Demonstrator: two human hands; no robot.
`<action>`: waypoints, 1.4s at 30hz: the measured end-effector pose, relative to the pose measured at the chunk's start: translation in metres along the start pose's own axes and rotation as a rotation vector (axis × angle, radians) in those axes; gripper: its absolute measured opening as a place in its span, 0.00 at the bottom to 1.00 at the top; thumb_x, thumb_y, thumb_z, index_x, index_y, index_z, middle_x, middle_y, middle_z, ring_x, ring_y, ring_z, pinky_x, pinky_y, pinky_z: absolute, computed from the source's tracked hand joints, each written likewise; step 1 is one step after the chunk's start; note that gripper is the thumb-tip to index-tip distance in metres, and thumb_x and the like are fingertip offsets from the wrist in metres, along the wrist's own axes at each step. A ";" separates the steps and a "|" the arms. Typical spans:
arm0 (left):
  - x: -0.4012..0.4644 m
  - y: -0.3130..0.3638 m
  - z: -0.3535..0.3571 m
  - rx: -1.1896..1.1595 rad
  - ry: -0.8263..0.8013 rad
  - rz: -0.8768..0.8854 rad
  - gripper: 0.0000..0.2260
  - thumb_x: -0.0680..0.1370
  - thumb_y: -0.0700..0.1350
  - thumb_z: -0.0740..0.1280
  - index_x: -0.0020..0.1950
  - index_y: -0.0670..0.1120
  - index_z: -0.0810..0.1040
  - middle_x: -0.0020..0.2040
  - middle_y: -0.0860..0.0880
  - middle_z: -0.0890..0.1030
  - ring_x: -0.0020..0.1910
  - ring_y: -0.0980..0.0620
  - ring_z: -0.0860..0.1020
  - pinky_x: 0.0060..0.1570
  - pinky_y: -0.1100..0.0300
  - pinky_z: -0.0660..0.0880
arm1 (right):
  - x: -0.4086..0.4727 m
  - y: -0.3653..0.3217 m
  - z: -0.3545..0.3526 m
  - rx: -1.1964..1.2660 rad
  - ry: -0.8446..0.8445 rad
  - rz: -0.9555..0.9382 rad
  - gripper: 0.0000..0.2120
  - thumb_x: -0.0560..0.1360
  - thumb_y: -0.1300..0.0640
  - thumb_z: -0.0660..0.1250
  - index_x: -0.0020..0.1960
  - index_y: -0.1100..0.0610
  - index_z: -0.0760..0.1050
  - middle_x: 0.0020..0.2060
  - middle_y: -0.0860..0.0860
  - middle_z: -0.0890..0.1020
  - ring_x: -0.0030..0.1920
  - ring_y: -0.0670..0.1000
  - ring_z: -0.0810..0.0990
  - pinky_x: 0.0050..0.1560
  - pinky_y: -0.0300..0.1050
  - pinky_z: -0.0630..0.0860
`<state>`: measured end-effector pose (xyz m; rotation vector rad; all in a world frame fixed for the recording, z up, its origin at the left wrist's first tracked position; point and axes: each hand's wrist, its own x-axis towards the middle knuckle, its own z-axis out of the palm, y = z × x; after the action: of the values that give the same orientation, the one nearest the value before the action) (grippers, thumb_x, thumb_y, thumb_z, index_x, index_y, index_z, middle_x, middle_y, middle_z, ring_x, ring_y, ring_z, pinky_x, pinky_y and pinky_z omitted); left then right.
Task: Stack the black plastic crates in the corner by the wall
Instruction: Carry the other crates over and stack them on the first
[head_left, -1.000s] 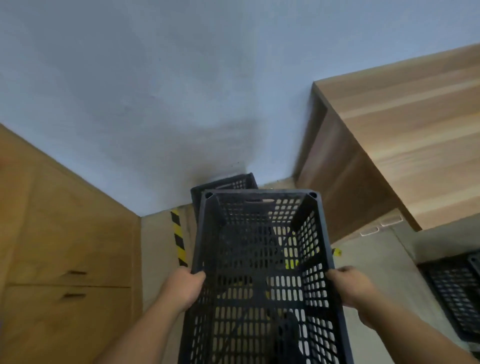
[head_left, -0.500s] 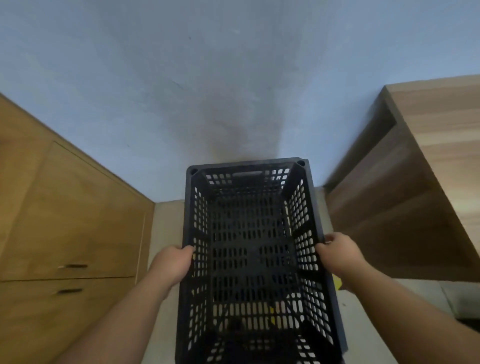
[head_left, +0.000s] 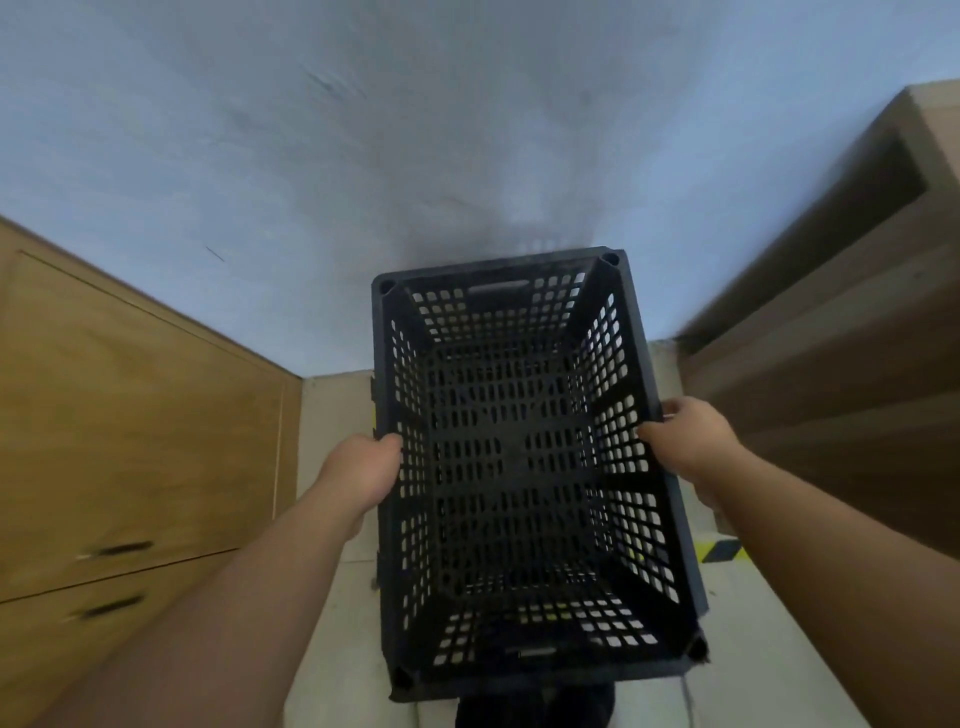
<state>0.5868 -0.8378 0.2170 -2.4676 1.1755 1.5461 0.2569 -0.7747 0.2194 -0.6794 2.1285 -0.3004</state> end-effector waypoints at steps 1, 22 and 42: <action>0.005 0.001 0.002 0.006 0.005 0.011 0.18 0.83 0.53 0.61 0.61 0.39 0.78 0.53 0.42 0.82 0.55 0.41 0.80 0.62 0.47 0.78 | 0.003 0.001 0.001 0.009 -0.004 0.007 0.05 0.75 0.61 0.68 0.51 0.55 0.78 0.45 0.55 0.85 0.48 0.59 0.84 0.54 0.58 0.83; 0.006 -0.005 0.006 0.277 0.122 0.169 0.18 0.84 0.46 0.65 0.73 0.42 0.72 0.52 0.46 0.81 0.45 0.49 0.79 0.42 0.52 0.79 | -0.019 0.001 -0.004 -0.089 -0.056 -0.062 0.22 0.76 0.59 0.67 0.69 0.57 0.72 0.53 0.51 0.80 0.51 0.55 0.82 0.54 0.52 0.81; -0.164 0.083 0.048 0.746 -0.010 0.575 0.22 0.83 0.51 0.62 0.77 0.52 0.67 0.70 0.48 0.71 0.59 0.48 0.78 0.58 0.49 0.80 | -0.160 0.070 -0.086 0.114 0.080 0.207 0.33 0.77 0.51 0.64 0.80 0.55 0.60 0.74 0.60 0.70 0.61 0.60 0.79 0.53 0.48 0.78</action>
<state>0.4625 -0.7836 0.3499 -1.7079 2.0937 0.8867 0.2404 -0.6285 0.3472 -0.3834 2.2176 -0.3373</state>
